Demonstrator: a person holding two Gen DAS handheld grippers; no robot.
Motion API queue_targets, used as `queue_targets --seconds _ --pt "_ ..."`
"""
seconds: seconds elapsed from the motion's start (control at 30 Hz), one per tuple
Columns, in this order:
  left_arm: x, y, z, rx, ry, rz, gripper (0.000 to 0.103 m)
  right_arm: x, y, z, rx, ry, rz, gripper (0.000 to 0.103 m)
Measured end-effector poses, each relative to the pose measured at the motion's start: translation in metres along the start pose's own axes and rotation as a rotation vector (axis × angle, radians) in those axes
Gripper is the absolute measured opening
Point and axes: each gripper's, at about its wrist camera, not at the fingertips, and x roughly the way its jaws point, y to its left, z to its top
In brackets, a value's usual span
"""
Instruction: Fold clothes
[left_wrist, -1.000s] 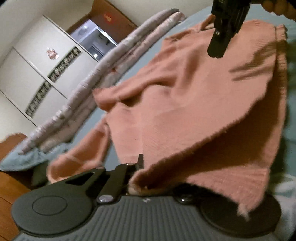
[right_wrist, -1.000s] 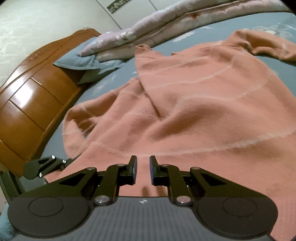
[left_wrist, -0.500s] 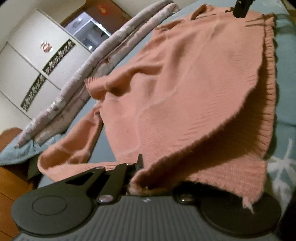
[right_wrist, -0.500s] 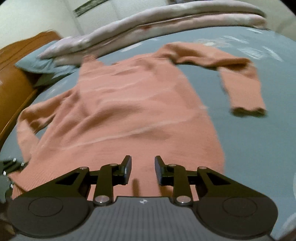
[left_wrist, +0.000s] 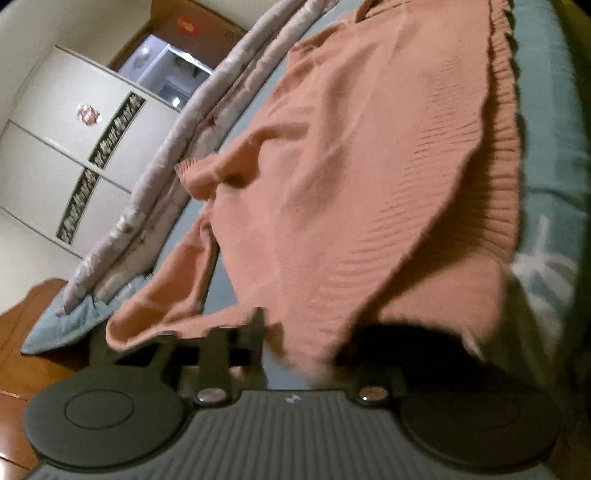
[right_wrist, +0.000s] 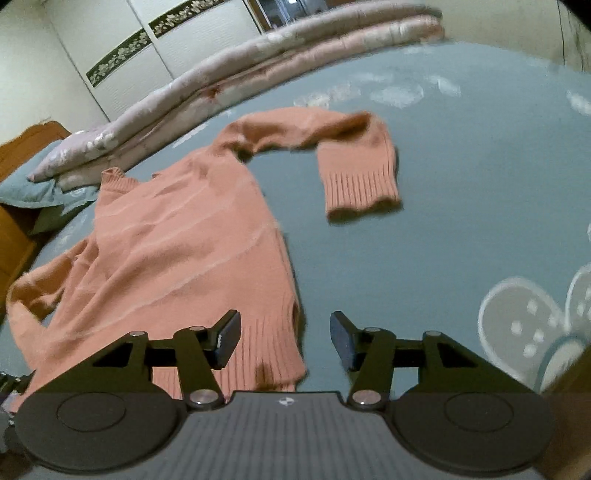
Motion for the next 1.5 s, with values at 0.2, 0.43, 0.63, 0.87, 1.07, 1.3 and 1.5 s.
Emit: queue_targets --seconds 0.2,0.43,0.63,0.87,1.07,1.3,1.5 --pt "-0.022 0.033 -0.016 -0.233 0.117 -0.081 0.045 0.005 0.007 -0.012 -0.025 0.006 0.010 0.061" --pt "-0.034 0.076 -0.005 -0.606 0.114 -0.105 0.058 -0.011 0.043 -0.025 -0.341 -0.022 -0.077 0.061" --pt "-0.028 0.063 0.025 -0.701 0.052 -0.160 0.065 -0.031 0.078 -0.058 -0.886 0.001 -0.193 0.061" --pt "-0.012 0.031 0.055 -0.685 -0.013 -0.218 0.065 -0.026 0.095 -0.101 -1.373 0.055 -0.261 0.061" --pt "-0.008 0.031 0.054 -0.713 0.003 -0.229 0.066 -0.009 0.107 -0.109 -1.629 0.056 -0.263 0.061" --pt "0.003 0.033 0.052 -0.754 0.032 -0.243 0.068 0.000 0.114 -0.111 -1.713 0.002 -0.252 0.068" --pt "0.007 0.028 0.056 -0.729 0.020 -0.267 0.071 0.005 0.106 -0.116 -1.816 -0.042 -0.300 0.062"
